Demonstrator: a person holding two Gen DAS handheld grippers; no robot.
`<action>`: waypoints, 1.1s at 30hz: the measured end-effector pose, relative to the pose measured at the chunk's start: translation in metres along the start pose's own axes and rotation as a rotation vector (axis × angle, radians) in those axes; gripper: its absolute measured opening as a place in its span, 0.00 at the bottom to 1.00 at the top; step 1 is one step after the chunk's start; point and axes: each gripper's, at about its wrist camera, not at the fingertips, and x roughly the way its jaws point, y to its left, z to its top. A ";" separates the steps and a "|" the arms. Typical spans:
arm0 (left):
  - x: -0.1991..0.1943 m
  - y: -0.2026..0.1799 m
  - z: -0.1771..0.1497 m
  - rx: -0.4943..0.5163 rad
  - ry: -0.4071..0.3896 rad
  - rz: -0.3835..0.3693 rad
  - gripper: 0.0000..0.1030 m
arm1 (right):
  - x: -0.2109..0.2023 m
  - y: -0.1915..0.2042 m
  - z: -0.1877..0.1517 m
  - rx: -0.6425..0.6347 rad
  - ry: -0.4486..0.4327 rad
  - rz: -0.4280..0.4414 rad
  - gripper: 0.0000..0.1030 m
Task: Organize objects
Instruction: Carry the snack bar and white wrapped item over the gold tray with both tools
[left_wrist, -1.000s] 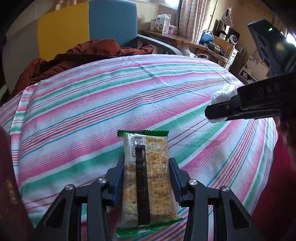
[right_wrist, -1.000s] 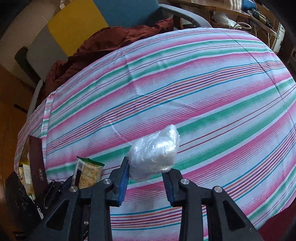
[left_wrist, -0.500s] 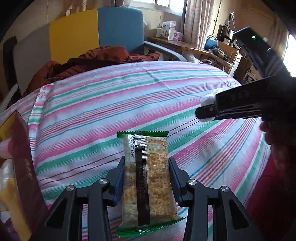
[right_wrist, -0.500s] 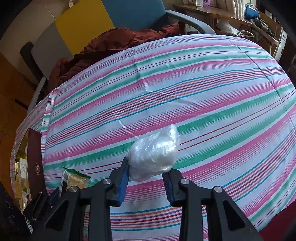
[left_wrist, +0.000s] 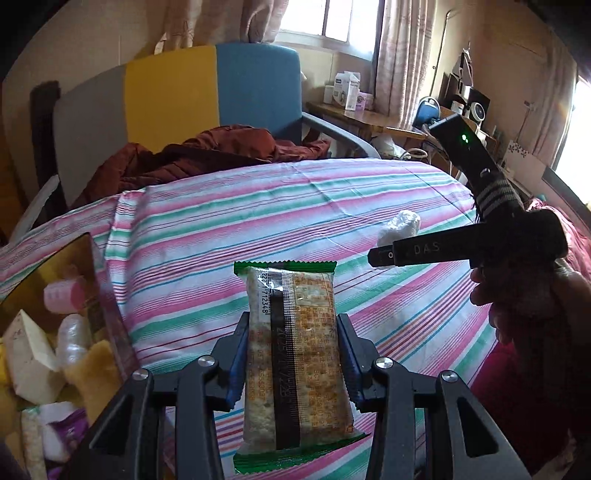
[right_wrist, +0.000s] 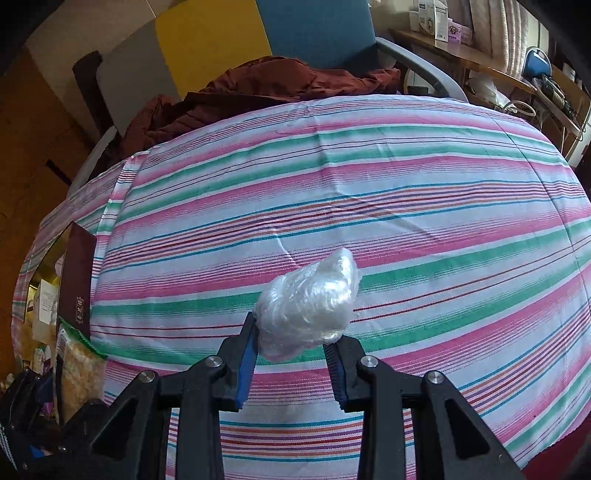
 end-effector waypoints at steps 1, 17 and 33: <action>-0.005 0.003 -0.001 -0.006 -0.006 0.003 0.42 | -0.001 0.000 0.000 -0.003 -0.002 0.001 0.32; -0.064 0.062 -0.026 -0.120 -0.060 0.041 0.42 | 0.006 0.006 -0.004 -0.054 0.016 -0.079 0.32; -0.139 0.174 -0.077 -0.399 -0.126 0.149 0.42 | -0.031 0.117 -0.030 -0.293 -0.035 0.055 0.32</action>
